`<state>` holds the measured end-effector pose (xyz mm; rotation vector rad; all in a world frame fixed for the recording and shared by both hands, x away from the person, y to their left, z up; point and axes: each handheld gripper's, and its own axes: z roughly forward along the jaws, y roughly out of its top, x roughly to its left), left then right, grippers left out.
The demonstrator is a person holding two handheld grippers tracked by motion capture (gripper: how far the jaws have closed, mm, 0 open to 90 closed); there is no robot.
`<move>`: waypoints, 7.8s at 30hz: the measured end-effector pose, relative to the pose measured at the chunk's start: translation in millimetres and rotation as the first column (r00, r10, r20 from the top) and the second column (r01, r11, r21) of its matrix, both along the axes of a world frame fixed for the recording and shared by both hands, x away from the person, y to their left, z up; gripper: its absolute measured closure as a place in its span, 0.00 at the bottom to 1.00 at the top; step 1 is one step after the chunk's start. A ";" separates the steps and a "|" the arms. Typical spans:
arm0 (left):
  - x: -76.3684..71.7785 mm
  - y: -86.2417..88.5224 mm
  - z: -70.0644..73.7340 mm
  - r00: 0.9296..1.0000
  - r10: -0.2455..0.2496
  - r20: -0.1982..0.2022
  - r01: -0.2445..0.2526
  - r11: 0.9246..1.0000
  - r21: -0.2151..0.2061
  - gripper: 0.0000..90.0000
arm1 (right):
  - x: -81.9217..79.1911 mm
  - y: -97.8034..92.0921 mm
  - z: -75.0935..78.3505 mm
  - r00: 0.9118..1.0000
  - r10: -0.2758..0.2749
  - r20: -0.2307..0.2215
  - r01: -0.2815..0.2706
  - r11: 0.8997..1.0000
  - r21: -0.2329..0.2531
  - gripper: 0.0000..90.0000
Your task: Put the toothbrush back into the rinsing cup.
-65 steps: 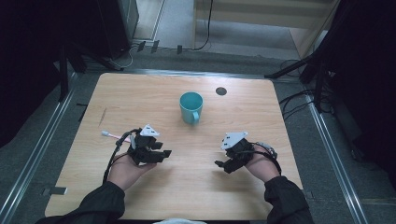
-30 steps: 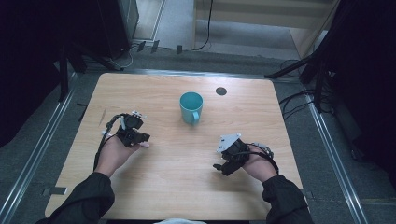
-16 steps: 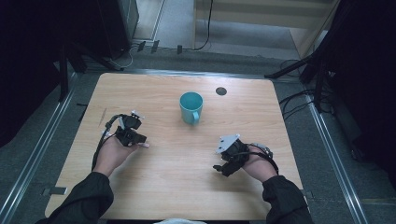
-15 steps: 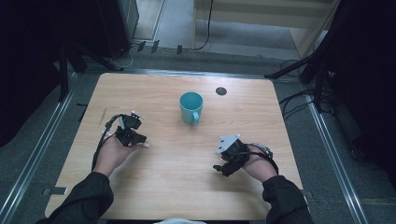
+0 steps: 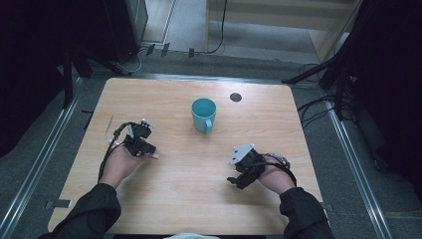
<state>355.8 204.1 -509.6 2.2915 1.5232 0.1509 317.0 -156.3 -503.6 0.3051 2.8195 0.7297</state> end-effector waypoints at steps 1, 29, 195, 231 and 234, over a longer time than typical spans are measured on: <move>0.0 0.0 0.0 1.000 0.000 0.000 0.000 1.000 0.000 0.99 | 0.0 0.0 0.0 1.000 0.000 0.000 0.000 1.000 0.000 0.18; -28.5 19.7 -0.9 0.996 0.011 -0.093 -0.009 1.000 0.021 0.98 | -0.1 0.1 -1.5 1.000 0.003 -0.006 -0.003 1.000 -0.011 0.18; -22.3 81.8 67.7 0.989 0.148 0.012 -0.145 0.980 -0.133 0.88 | -10.4 -7.4 -7.7 0.999 -0.021 -0.039 0.020 0.999 -0.047 0.18; -39.3 47.8 99.9 0.936 0.080 0.343 0.017 0.962 -0.271 0.88 | -9.6 -7.3 -8.1 0.999 -0.018 -0.042 0.016 0.999 -0.046 0.18; -41.3 45.5 103.9 0.926 0.085 0.369 0.026 0.958 -0.286 0.88 | -9.8 -6.9 -8.4 0.999 -0.020 -0.044 0.018 0.999 -0.049 0.18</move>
